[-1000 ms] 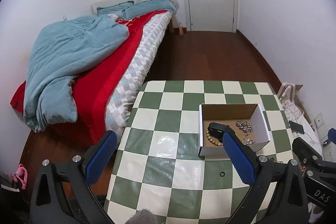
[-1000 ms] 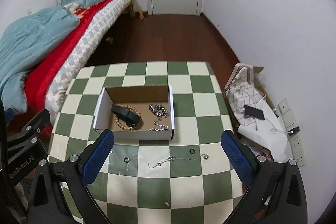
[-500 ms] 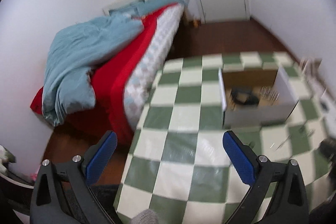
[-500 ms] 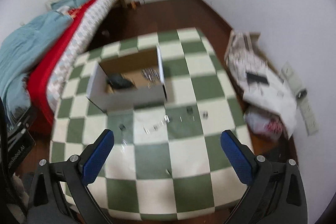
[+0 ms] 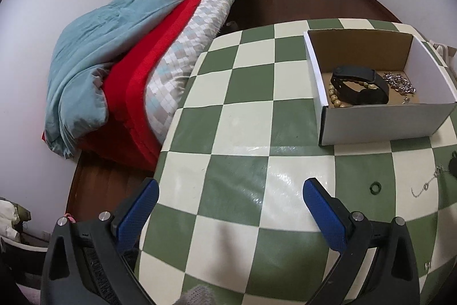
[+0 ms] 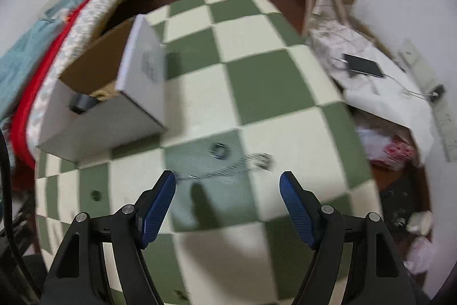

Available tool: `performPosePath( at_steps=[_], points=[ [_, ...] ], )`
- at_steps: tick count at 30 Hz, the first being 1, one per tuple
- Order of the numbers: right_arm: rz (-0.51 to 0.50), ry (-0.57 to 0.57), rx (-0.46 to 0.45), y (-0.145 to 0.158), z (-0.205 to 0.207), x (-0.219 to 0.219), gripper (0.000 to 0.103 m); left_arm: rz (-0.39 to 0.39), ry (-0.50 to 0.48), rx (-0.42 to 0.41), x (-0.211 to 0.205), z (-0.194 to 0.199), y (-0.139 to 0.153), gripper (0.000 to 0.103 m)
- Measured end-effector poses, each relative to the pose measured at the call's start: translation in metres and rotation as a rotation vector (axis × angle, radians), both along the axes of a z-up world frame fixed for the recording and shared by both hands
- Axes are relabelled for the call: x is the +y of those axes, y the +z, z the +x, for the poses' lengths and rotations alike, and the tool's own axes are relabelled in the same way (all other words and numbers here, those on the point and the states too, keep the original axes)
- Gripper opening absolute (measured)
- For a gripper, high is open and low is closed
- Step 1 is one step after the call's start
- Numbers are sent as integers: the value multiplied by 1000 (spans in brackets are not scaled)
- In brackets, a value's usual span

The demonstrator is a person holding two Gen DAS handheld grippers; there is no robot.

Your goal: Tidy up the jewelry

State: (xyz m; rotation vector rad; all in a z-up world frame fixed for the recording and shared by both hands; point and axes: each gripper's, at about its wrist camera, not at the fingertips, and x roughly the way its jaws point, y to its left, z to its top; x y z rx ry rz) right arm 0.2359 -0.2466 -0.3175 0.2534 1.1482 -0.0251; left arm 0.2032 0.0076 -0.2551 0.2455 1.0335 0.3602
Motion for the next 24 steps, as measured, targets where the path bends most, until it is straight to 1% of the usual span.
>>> performPosePath(
  at_steps=[1, 3, 5, 6, 7, 8, 9, 10, 13, 17, 19, 22, 23, 24],
  points=[
    [-4, 37, -9, -1, 2, 10, 77, 1, 1, 4, -1, 2, -2, 103],
    [-33, 92, 6, -7, 7, 29, 75, -2, -1, 19, -1, 6, -8, 103],
    [-139, 128, 6, -14, 7, 47, 65, -5, 0, 29, -1, 7, -11, 103],
    [-176, 138, -4, -14, 6, 53, 62, -6, 0, 32, -1, 8, -13, 103],
    [-201, 141, -21, -14, 5, 57, 48, -9, -1, 34, -1, 8, -14, 103],
    [-202, 139, -32, -13, 4, 58, 14, -15, -2, 37, -2, 8, -15, 103],
    [-211, 141, -27, -13, 4, 59, 7, -22, -3, 41, -2, 8, -16, 103],
    [-204, 139, -23, -12, 5, 58, 7, -31, -6, 47, -3, 9, -17, 103],
    [-204, 110, -12, -10, 4, 50, 7, -101, -30, 68, -11, 10, -19, 103],
    [-167, 26, 12, -9, -5, 19, 7, -175, -91, 112, -36, 14, -28, 102],
    [-164, -4, 20, -9, -9, 4, 7, -193, -130, 132, -51, 16, -34, 102],
    [-169, -23, 26, -9, -14, -8, 7, -215, -197, 164, -75, 16, -43, 92],
    [-166, -27, 28, -9, -15, -11, 7, -221, -207, 174, -79, 16, -45, 84],
    [-165, -30, 28, -9, -17, -13, 7, -221, -212, 183, -83, 16, -47, 81]
  ],
)
